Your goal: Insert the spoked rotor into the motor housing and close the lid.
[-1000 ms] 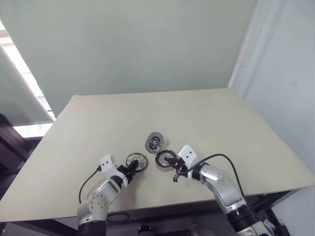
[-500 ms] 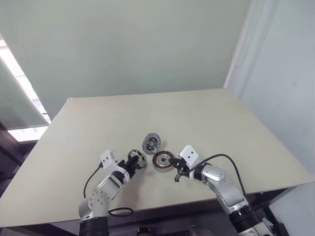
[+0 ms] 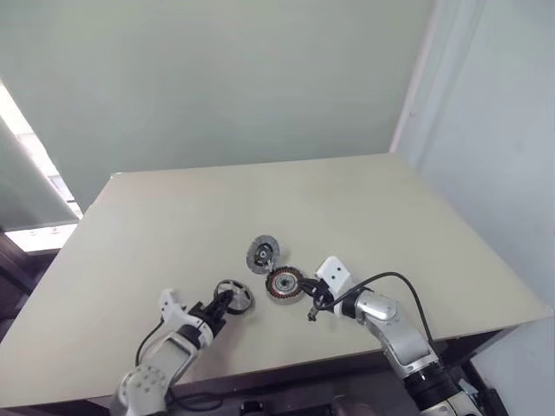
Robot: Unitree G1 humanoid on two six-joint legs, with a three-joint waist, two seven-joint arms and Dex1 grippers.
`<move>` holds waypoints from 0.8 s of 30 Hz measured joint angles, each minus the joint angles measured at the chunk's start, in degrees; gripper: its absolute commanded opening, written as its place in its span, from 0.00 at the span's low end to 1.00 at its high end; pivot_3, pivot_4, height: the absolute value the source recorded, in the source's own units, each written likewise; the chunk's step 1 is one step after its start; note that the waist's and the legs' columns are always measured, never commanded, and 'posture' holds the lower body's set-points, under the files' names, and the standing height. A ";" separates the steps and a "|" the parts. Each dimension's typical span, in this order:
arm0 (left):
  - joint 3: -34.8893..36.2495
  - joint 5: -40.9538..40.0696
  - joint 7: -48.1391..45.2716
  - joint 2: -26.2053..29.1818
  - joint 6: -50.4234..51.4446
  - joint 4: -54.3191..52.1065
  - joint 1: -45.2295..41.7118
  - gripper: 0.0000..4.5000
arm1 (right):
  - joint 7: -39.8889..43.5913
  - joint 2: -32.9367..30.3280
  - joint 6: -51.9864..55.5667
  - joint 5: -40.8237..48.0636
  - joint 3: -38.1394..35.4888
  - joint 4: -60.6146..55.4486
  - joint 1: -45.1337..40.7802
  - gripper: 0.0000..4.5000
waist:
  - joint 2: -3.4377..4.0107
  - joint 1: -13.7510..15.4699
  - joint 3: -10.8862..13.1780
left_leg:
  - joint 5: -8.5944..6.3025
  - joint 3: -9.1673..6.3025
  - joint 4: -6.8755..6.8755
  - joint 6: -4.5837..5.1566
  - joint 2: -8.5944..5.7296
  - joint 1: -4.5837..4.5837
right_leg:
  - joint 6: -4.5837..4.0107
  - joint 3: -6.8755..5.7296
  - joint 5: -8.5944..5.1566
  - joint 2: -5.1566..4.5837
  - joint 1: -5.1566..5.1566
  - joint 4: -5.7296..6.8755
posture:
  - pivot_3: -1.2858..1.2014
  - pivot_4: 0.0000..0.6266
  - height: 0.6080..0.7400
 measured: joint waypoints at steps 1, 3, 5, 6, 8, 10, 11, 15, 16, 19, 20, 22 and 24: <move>0.60 -2.51 -0.10 0.58 2.01 -0.88 1.35 0.07 | -0.04 -0.09 -0.14 0.00 -0.02 0.03 0.23 0.00 | -0.01 -0.05 0.01 | 0.00 0.01 -0.03 0.00 0.00 0.00 | -0.01 0.01 -0.01 0.00 -0.01 -0.01 | 0.52 0.00 1.00; 1.12 -7.42 -0.61 0.91 5.66 -2.60 4.46 0.07 | -0.10 -0.28 -0.38 -0.02 -0.03 0.33 0.59 0.00 | -0.05 -0.05 0.07 | -0.01 0.03 -0.07 0.00 0.00 -0.01 | 0.00 0.03 -0.03 -0.02 -0.03 -0.03 | 0.52 0.00 1.00; 1.12 -11.12 -0.70 0.76 7.68 -3.41 6.61 0.07 | -0.17 -0.59 -0.46 -0.02 -0.06 0.43 0.77 0.00 | -0.20 0.08 0.20 | -0.01 -0.03 -0.05 -0.01 0.00 -0.03 | -0.01 -0.01 -0.04 -0.03 -0.04 -0.03 | 0.52 0.00 1.00; 1.10 -12.47 -0.62 0.52 8.05 -3.80 7.00 0.07 | -0.21 -0.64 -0.49 -0.04 -0.06 0.47 0.77 0.00 | -0.25 0.25 0.23 | 0.00 -0.11 -0.02 -0.01 0.00 -0.06 | -0.01 -0.07 -0.04 -0.03 -0.04 -0.03 | 0.52 0.00 1.00; 0.79 -15.00 -0.57 0.06 8.48 -5.10 7.30 0.07 | -0.27 -0.83 -0.59 -0.10 0.01 0.47 0.78 0.00 | -0.28 0.43 0.26 | -0.01 -0.22 0.08 -0.02 -0.02 -0.08 | -0.03 -0.15 -0.05 -0.04 -0.01 -0.03 | 0.52 0.00 1.00; -0.35 -16.77 -0.56 -0.31 8.51 -6.26 7.02 0.07 | -0.30 -1.22 -0.60 -0.18 0.13 0.47 0.82 0.00 | -0.27 0.42 0.26 | -0.01 -0.20 0.14 -0.03 -0.05 -0.09 | -0.03 -0.14 -0.05 -0.07 0.03 -0.03 | 0.52 0.00 1.00; -1.08 -17.45 -0.53 -0.57 8.51 -6.61 6.74 0.07 | -0.32 -1.66 -0.60 -0.19 0.12 0.47 0.91 0.00 | -0.27 0.42 0.26 | -0.02 -0.20 0.17 -0.04 -0.07 -0.11 | -0.03 -0.13 -0.05 -0.08 0.04 -0.03 | 0.52 0.00 1.00; -3.89 -19.25 -0.39 -1.67 8.00 -7.24 4.75 0.07 | -0.63 -2.67 -0.46 -0.18 -0.01 0.43 1.73 0.00 | -0.29 0.40 0.26 | -0.01 -0.22 0.19 -0.04 -0.08 -0.18 | -0.03 -0.13 -0.05 -0.07 0.00 -0.03 | 0.52 0.00 1.00; -4.60 -19.44 -0.39 -1.94 7.85 -7.40 4.28 0.07 | -0.71 -2.98 -0.34 -0.18 -0.05 0.41 2.11 0.00 | -0.29 0.40 0.26 | -0.01 -0.21 0.17 -0.04 -0.09 -0.19 | -0.03 -0.13 -0.05 -0.06 -0.01 -0.03 | 0.52 0.00 1.00; -6.32 -19.57 -0.47 -2.34 7.19 -7.39 3.03 0.07 | -0.91 -4.23 0.34 -0.16 -0.20 0.30 3.27 0.00 | -0.29 0.41 0.26 | -0.01 -0.20 0.15 -0.03 -0.09 -0.21 | -0.03 -0.12 -0.05 -0.06 -0.03 -0.03 | 0.52 0.00 1.00; -6.75 -19.54 -0.50 -2.61 6.54 -7.25 2.57 0.07 | -1.02 -4.57 0.53 -0.13 -0.50 0.16 3.58 0.00 | -0.29 0.40 0.26 | -0.01 -0.20 0.16 -0.03 -0.09 -0.21 | -0.03 -0.12 -0.05 -0.06 -0.03 -0.03 | 0.52 0.00 1.00; -7.79 -19.21 -0.63 -3.34 5.31 -6.28 0.83 0.07 | -1.36 -5.26 0.83 -0.09 -1.32 -0.37 4.39 0.00 | -0.30 0.42 0.26 | -0.01 -0.20 0.23 -0.03 -0.10 -0.22 | -0.03 -0.12 -0.05 -0.05 -0.02 -0.03 | 0.52 0.00 1.00; -8.56 -17.89 -0.90 -3.99 3.72 -4.71 -1.10 0.07 | -1.58 -5.78 1.21 -0.03 -1.60 -1.41 5.32 0.00 | -0.30 0.42 0.26 | -0.01 -0.20 0.26 -0.03 -0.10 -0.22 | -0.03 -0.12 -0.05 -0.04 0.00 -0.03 | 0.52 0.00 1.00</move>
